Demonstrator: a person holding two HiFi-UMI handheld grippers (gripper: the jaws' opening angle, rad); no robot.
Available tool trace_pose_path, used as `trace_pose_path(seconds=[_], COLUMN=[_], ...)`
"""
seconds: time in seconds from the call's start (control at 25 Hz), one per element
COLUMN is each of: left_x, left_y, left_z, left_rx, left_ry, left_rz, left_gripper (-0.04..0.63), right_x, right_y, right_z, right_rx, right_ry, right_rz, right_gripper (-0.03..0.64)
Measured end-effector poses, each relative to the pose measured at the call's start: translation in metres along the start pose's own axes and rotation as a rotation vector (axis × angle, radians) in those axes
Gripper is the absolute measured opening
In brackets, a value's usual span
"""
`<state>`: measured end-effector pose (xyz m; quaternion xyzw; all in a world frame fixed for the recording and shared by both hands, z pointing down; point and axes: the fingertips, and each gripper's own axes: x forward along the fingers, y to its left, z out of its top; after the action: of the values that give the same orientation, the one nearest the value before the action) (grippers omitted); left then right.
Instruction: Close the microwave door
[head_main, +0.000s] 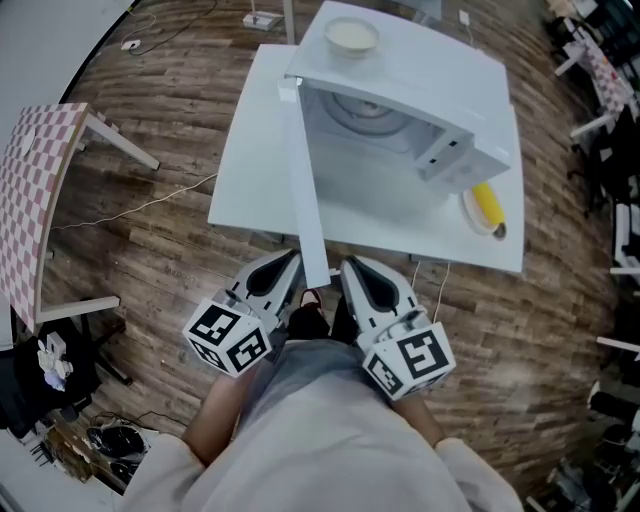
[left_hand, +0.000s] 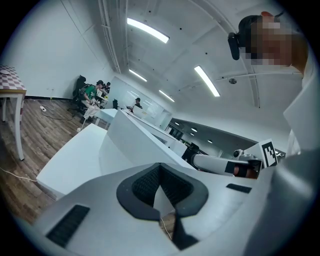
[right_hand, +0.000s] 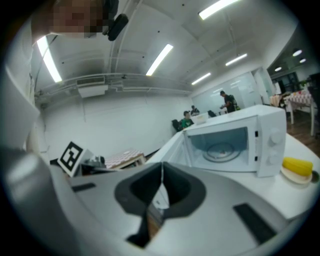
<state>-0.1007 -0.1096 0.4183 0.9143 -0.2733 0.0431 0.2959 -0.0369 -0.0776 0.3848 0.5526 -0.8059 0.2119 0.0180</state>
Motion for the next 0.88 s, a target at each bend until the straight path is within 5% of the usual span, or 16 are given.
trace_pose_path(seconds=[0.88], left_x=[0.051], left_y=[-0.032], left_z=[0.001], left_rx=[-0.027], left_ry=[0.056], left_rz=[-0.101], left_gripper=[0.014], right_x=[-0.022], right_y=[-0.050], right_z=[0.009], right_rx=[0.045], right_ry=[-0.021], right_rz=[-0.091], right_gripper=[0.023])
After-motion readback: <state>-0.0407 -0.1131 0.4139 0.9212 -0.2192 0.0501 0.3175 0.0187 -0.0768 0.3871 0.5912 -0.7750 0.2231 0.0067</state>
